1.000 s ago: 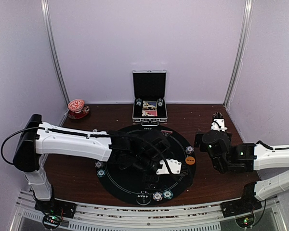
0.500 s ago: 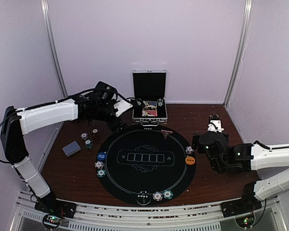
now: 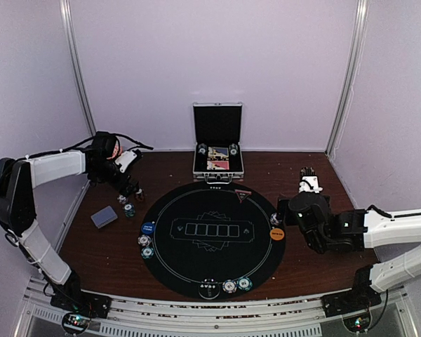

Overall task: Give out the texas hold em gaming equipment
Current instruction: Pick up the pile of poker chips from the pile of poker chips.

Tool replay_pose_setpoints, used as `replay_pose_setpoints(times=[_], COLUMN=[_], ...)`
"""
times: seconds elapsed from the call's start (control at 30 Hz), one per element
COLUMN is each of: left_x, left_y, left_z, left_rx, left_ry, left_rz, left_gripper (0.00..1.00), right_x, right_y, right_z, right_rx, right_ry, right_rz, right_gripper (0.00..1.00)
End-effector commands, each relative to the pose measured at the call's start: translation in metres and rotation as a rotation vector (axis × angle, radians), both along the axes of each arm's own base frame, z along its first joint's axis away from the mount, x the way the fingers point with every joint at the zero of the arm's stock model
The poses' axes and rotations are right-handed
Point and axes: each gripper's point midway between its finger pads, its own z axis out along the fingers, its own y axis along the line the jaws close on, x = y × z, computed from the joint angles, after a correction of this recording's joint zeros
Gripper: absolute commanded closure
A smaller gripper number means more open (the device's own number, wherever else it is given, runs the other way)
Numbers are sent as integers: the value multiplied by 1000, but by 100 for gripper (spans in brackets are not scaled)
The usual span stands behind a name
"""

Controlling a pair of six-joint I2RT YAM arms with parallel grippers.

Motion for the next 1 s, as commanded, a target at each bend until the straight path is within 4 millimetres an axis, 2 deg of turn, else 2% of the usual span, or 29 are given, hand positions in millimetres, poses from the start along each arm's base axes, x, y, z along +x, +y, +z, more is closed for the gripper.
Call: replay_pose_setpoints(times=[0.0, 0.3, 0.47, 0.73, 0.97], left_x=[0, -19, -30, -41, -40], left_y=[10, 17, 13, 11, 14], left_z=[1, -27, -46, -68, -84], left_rx=[-63, -43, -54, -66, -67], left_ry=[-30, 27, 80, 141, 172], left_rz=[17, -3, -42, -71, -65], left_gripper=[2, 2, 3, 8, 15], right_x=[0, 0, -1, -1, -1], right_y=[3, 3, 3, 3, 4], right_z=[5, 7, 8, 9, 9], right_rx=[25, 32, 33, 36, 36], right_ry=[-6, -9, -10, -12, -12], right_rz=[14, 17, 20, 22, 26], right_gripper=[0, 0, 0, 0, 0])
